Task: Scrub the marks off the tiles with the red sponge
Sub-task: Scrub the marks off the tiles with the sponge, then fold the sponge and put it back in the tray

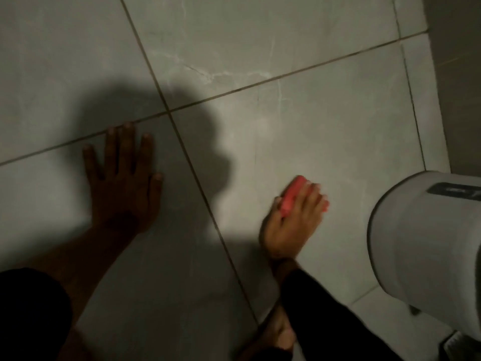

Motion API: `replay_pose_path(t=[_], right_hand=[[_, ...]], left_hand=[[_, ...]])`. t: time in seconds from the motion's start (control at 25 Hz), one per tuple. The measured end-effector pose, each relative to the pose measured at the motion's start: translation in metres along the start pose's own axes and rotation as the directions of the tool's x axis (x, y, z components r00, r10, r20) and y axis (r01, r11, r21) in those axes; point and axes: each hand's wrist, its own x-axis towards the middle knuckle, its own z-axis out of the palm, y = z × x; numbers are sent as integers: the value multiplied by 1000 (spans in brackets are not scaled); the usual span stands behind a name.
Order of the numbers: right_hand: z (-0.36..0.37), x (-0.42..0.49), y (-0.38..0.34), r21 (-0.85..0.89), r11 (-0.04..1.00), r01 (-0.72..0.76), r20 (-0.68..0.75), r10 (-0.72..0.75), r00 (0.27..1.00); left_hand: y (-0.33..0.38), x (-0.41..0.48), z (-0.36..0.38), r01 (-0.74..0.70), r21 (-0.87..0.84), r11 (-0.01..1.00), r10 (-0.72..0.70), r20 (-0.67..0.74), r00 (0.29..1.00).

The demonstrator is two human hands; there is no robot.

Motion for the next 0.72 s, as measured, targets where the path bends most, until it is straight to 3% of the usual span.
replay_pose_path(t=[0.08,0.12,0.16,0.24,0.28,0.36,0.44,0.48,0.52,0.6,0.68,0.72], right_hand=[[5,-60,-31,40,942,332,160,-334,929],[1,-89,-44,130,890,436,253,-455,854],[-7,-110,-55,250,869,426,326,-490,808],[-39,-135,-66,477,875,82,485,-339,806],[-64,-140,-72,554,817,-160,581,-241,778],[-125,-133,-74,620,644,-449,667,-131,733],[-187,-112,-63,627,539,-561,708,-96,699],[-224,-99,-55,627,508,-591,716,-76,694],[-262,-85,-44,613,457,-644,726,-4,688],[-325,-61,-10,639,348,-687,676,172,716],[-381,-33,26,691,109,-714,672,265,691],[-404,-20,46,697,58,-715,669,306,677]], left_hand=[[10,2,-15,10,30,999,-13,80,997],[13,4,-23,17,63,998,-26,139,990],[16,6,-36,20,83,996,-38,225,974],[26,4,-67,42,33,999,-52,417,907],[36,0,-83,84,-34,996,-56,488,871],[76,-9,-128,305,-241,921,-66,677,733],[130,-23,-182,670,-395,629,-5,859,512],[161,-28,-213,770,-399,498,44,898,437],[193,-35,-245,791,-398,464,89,910,405],[255,-48,-296,761,-454,463,193,890,413],[317,-53,-340,719,-528,453,295,849,437],[348,-53,-354,679,-555,481,324,832,451]])
